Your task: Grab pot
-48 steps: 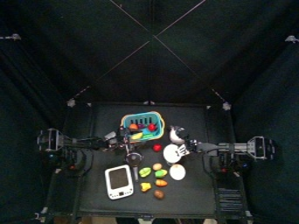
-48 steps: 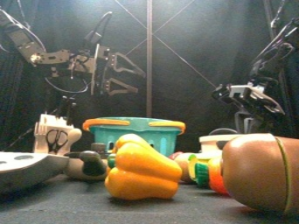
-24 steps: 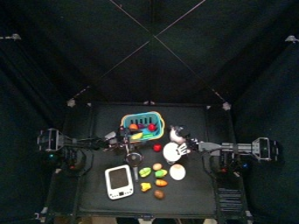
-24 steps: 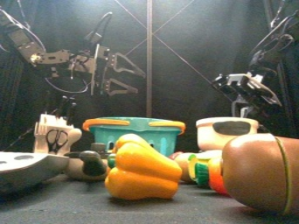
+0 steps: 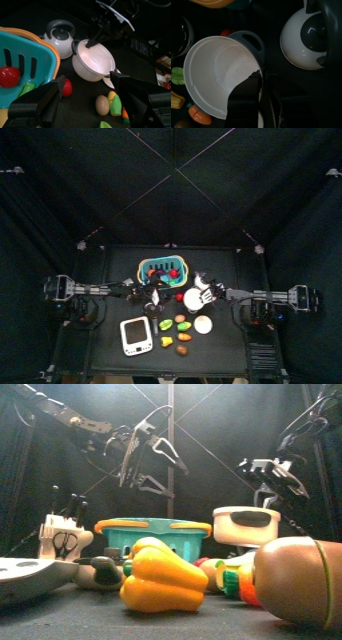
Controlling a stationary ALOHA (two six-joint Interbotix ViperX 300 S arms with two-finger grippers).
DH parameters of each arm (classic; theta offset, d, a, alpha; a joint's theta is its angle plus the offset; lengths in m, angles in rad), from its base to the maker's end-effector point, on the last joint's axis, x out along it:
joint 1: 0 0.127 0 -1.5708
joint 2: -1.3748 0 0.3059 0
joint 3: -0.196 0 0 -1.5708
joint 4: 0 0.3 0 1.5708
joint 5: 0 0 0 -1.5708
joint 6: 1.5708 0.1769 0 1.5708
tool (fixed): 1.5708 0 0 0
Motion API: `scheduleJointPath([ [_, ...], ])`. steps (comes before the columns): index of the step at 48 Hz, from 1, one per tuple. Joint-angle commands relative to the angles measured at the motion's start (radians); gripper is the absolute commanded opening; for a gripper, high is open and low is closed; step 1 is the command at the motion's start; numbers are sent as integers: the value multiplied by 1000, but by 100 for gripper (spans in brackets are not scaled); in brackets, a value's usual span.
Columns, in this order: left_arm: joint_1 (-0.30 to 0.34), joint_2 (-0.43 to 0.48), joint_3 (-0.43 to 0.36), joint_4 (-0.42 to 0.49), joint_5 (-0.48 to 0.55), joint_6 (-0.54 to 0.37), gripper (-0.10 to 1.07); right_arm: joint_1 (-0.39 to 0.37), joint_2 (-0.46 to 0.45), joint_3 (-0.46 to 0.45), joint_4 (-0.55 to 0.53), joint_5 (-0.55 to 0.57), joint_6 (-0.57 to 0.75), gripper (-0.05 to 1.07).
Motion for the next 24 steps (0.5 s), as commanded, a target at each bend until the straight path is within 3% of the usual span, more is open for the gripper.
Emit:
scheduleJointPath([
  [1,3,23,-77,-38,60,0,102,0,-8,-35,-11,-3,0,53],
  [10,14,106,-150,-107,118,2,102,-2,8,-64,-37,-2,0,53],
  [24,31,186,-275,-118,239,-2,101,-8,32,-75,-40,-3,0,53],
])
